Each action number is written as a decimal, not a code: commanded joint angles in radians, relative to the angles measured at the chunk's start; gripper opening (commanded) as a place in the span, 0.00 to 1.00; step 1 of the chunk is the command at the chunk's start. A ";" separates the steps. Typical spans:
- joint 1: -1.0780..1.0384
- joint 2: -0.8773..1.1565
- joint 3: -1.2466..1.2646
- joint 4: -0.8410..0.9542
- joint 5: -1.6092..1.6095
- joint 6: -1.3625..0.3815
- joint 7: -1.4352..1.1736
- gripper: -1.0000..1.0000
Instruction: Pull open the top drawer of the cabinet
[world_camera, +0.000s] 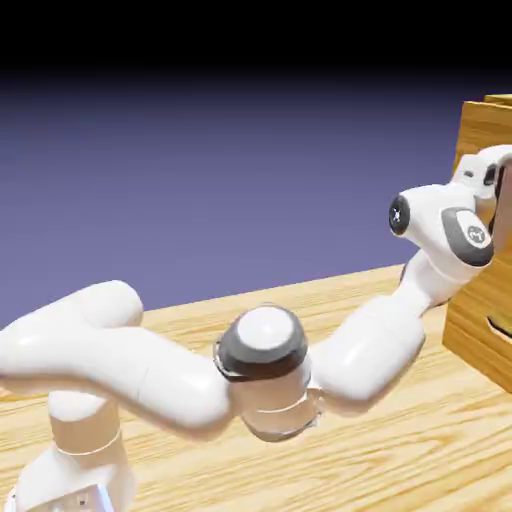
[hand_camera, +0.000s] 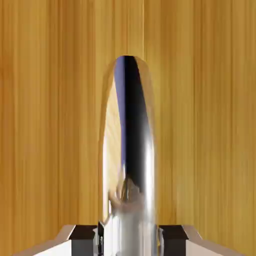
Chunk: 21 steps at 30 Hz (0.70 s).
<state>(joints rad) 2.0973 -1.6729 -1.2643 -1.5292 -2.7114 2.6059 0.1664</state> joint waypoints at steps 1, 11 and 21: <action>-0.023 -0.004 0.000 -0.036 -0.004 -0.012 0.008 0.00; -0.263 -0.044 -0.004 -0.398 -0.012 -0.133 0.064 0.00; -0.540 -0.080 0.000 -0.761 0.028 -0.223 0.097 0.00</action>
<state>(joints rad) 1.5573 -1.7531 -1.2642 -2.2899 -2.6806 2.3825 0.2618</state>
